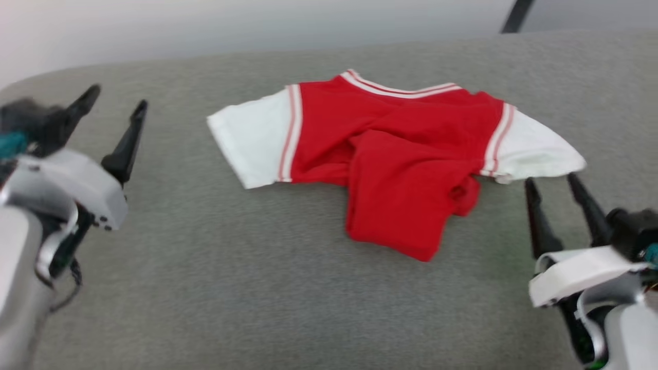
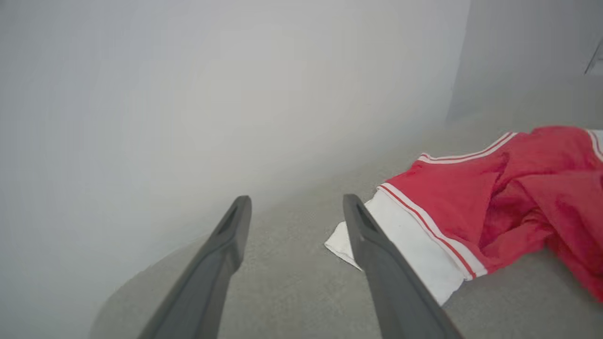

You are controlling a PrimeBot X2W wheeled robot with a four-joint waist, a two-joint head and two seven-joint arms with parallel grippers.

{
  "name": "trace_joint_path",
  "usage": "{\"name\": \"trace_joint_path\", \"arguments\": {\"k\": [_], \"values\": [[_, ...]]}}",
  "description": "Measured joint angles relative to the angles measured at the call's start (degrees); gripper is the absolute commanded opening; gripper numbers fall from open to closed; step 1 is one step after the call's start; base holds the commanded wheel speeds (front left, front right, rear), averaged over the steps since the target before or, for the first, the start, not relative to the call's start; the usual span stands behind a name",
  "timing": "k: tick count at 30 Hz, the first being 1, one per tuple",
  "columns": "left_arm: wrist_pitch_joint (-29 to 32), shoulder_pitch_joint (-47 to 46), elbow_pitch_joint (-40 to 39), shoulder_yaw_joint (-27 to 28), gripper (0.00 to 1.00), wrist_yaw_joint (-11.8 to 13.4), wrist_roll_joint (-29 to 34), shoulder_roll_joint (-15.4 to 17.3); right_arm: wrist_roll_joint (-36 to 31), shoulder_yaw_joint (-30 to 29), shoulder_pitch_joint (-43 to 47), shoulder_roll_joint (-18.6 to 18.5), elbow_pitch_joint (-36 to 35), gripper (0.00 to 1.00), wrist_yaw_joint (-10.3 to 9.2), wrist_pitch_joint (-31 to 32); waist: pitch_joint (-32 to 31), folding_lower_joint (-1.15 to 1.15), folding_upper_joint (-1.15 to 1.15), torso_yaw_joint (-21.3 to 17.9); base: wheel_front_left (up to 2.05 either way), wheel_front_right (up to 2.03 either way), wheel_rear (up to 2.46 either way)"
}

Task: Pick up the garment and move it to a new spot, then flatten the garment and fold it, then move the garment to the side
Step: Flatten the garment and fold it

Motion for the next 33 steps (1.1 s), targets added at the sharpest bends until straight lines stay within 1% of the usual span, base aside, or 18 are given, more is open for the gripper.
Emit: {"name": "trace_joint_path", "arguments": {"k": [2, 4, 6, 8, 9, 12, 14, 20, 25, 30, 33], "values": [[1.3, -4.4, 1.5, -6.1, 1.0, -0.2, -1.0, 3.7, -0.3, 0.2, 1.7, 1.6, -1.4, 1.0, 0.0, -0.8, 0.5, 0.0, 0.0, -1.6, 0.0, 0.0, 0.0], [3.2, -8.5, 4.6, -10.8, 1.0, -0.2, -4.8, 6.8, 0.1, 0.4, 2.9, 2.6, -2.9, 1.0, -0.01, -1.6, 1.3, 0.0, 0.0, -3.2, 0.0, 0.0, 0.0], [5.1, -12.6, 7.2, -16.4, 1.0, -0.2, -6.5, 10.1, 0.3, 1.1, 3.5, 3.3, -4.2, 1.0, -0.01, -2.4, 2.3, 0.0, 0.0, -4.8, 0.0, 0.0, 0.0], [7.4, -16.1, 9.3, -20.7, 1.0, -0.2, -11.3, 11.9, 0.5, 1.4, 4.0, 3.5, -5.1, 1.0, 0.0, -3.1, 3.4, 0.0, 0.0, -6.3, 0.0, 0.0, 0.0], [8.6, -17.9, 10.0, -23.1, 1.0, -0.2, -12.5, 12.9, 1.0, 1.5, 4.1, 3.5, -5.5, 1.0, -0.01, -3.5, 4.1, 0.0, 0.0, -7.1, 0.0, 0.0, 0.0], [11.9, -22.9, 11.3, -28.9, 1.0, -0.2, -18.4, 15.5, 4.0, 2.9, 4.1, 3.5, -5.7, 1.0, -0.01, -5.0, 6.2, 0.0, 0.0, -9.5, 0.0, 0.0, 0.0], [13.6, -26.3, 12.2, -33.1, 1.0, -0.2, -19.3, 17.3, 4.9, 3.8, 4.1, 3.6, -5.4, 1.0, -0.01, -6.1, 7.6, 0.0, 0.0, -11.1, 0.0, 0.0, 0.0], [19.5, -32.3, 15.1, -41.8, 1.0, -0.2, -27.0, 19.7, 6.2, 6.4, 3.6, 3.6, -3.9, 1.0, -0.01, -7.9, 11.6, 0.0, 0.0, -15.8, 0.0, 0.0, 0.0], [23.0, -35.1, 15.3, -46.0, 1.0, -0.2, -35.1, 20.8, 6.4, 6.5, 3.6, 3.6, -3.5, 1.0, -0.01, -8.3, 14.5, 0.0, 0.0, -18.7, 0.0, 0.0, 0.0], [26.1, -37.5, 14.0, -49.1, 1.0, -0.1, -41.3, 22.9, 6.6, 6.6, 3.1, 3.6, -3.6, 1.0, -0.01, -8.3, 15.9, 0.0, 0.0, -20.2, 0.0, 0.0, 0.0], [27.3, -39.1, 14.0, -51.1, 1.0, -0.1, -42.1, 23.3, 6.4, 6.8, 2.6, 3.6, -3.9, 1.0, -0.01, -8.3, 16.0, 0.0, 0.0, -20.1, 0.0, 0.0, 0.0]]}}
